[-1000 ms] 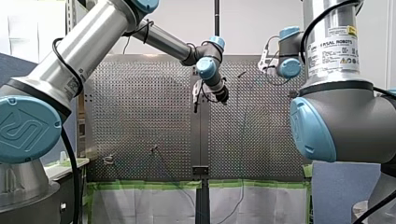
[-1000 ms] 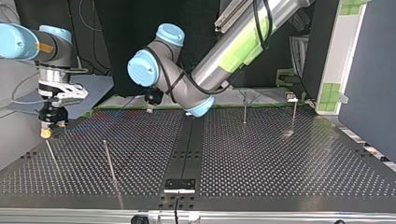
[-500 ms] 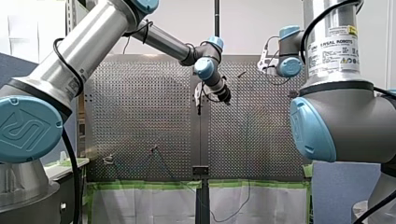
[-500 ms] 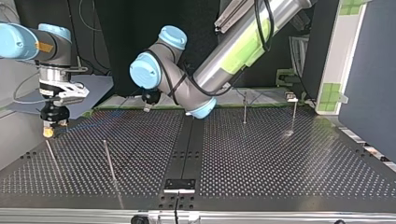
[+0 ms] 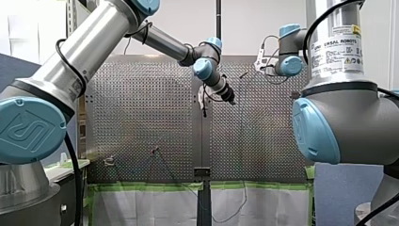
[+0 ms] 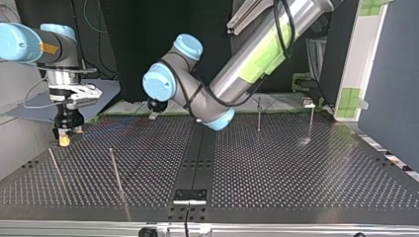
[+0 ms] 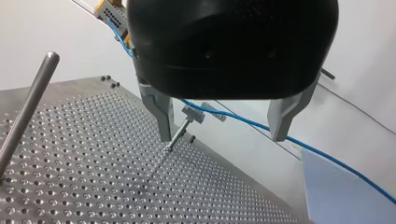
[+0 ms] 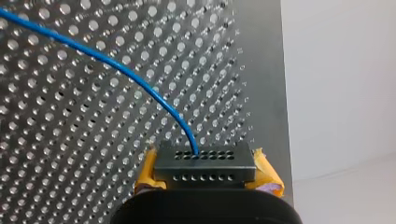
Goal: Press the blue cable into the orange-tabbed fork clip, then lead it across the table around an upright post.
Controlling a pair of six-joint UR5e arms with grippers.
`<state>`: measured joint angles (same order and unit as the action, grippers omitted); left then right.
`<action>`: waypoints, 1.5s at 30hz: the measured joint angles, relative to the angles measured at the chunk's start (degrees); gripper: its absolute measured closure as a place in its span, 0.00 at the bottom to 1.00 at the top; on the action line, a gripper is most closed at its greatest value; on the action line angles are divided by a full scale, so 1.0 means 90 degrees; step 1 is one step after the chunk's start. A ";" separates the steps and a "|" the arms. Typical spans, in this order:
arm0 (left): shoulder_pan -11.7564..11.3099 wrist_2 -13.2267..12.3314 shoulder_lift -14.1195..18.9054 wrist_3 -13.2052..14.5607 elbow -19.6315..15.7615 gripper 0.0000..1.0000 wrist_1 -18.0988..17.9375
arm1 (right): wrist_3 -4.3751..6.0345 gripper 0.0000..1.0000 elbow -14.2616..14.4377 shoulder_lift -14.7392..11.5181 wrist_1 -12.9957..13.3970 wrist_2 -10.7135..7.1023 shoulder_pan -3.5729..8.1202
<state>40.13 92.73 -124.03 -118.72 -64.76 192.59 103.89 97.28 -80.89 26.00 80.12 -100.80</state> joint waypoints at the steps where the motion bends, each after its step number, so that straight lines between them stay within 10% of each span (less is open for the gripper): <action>1: -0.0015 -0.0052 0.0001 -0.0050 0.0002 0.00 0.0000 | 0.0005 1.00 -0.0001 -0.0002 0.0005 -0.0030 -0.0003; 24: -0.0128 -0.1471 0.0003 -0.1540 0.0400 0.00 -0.0085 | 0.0025 1.00 -0.0012 -0.0124 0.0032 -0.0663 -0.0099; 34: -0.0164 -0.1443 0.0002 -0.2183 0.0511 0.00 -0.0308 | 0.0058 1.00 -0.0016 -0.0166 0.0046 -0.0882 -0.0179; 45: -0.0292 -0.0789 0.0000 -0.2933 0.0528 0.00 -0.0581 | 0.0270 1.00 -0.0013 -0.0263 0.0079 -0.0921 -0.0209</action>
<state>37.50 85.64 -124.02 -145.12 -60.01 187.36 106.32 97.16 -83.26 26.71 71.83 -102.68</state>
